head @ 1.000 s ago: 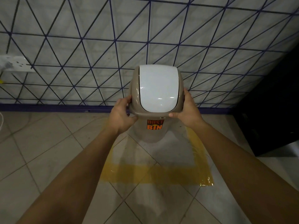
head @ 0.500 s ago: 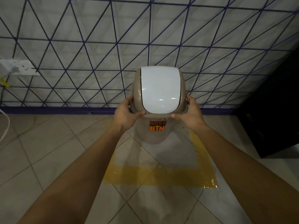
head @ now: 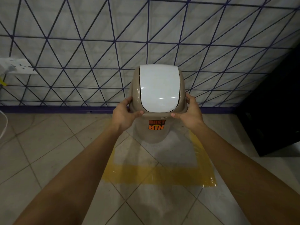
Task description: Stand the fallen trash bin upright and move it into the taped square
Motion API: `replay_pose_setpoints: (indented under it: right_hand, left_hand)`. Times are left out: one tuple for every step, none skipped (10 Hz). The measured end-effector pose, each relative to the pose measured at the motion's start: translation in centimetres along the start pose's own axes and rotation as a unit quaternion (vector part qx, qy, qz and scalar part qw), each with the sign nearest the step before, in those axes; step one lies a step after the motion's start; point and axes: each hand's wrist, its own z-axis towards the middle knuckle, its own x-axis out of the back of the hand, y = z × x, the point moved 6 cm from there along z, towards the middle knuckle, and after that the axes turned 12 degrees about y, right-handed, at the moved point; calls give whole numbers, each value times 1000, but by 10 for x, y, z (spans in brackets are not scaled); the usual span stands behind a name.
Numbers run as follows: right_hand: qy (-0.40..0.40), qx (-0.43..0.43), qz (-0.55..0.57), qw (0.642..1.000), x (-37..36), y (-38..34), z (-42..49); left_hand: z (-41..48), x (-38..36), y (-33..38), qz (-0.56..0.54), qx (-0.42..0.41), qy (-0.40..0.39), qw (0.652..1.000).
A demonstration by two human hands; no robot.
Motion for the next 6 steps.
replay_pose_setpoints:
  right_hand:
    - [4,-4,-5,1000,1,0,0]
    - [-2,-2,-18,1000,0,0,0]
    - [-6,10,-37,999,1,-2,-2]
    - [-18,27,-62,998,-1,-1,-6]
    - [-26,44,-93,994,-4,2,-13]
    - [0,46,-130,990,-3,6,-12]
  left_hand:
    - [1,0,1,12,-1,-1,1000]
    - [1,0,3,23,-12,-1,1000]
    - [-2,0,8,43,-29,11,999]
    - [-5,0,10,82,-49,29,995]
    - [-8,3,6,96,-57,45,993]
    - [-10,10,0,110,-45,101,988]
